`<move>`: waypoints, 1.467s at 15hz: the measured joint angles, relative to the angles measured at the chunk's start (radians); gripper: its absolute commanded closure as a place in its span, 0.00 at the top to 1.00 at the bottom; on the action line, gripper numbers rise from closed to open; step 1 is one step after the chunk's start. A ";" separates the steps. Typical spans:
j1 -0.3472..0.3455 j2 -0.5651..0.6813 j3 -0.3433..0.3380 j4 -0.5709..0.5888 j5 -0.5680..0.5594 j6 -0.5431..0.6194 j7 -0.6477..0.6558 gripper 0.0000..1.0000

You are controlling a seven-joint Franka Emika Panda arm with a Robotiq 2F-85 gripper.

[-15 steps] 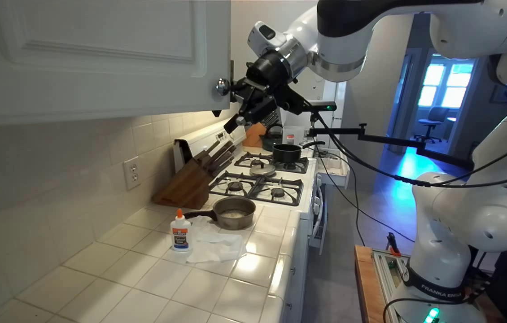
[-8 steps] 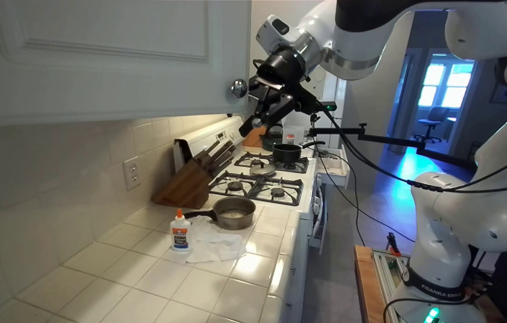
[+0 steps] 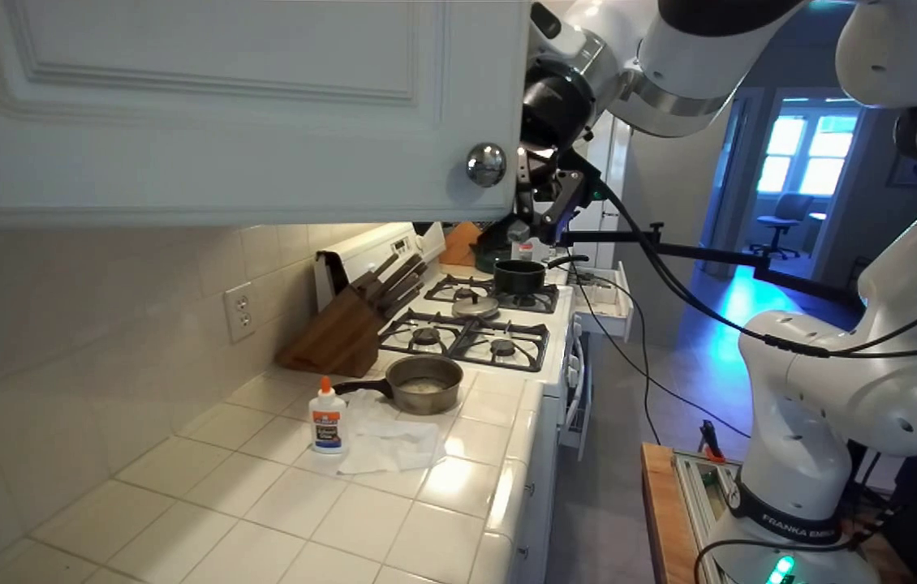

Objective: Open the top left cabinet door

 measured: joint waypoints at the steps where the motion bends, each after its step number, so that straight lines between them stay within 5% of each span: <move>1: 0.014 0.003 0.011 0.003 0.000 0.000 0.000 0.38; 6: 0.044 0.014 0.028 0.012 0.000 0.001 0.000 0.38; 8: 0.044 0.014 0.028 0.012 0.000 0.001 0.000 0.90; 12: 0.047 0.021 0.028 0.020 0.000 0.000 0.000 1.00; 22: 0.058 0.047 0.029 0.037 0.000 -0.039 0.004 1.00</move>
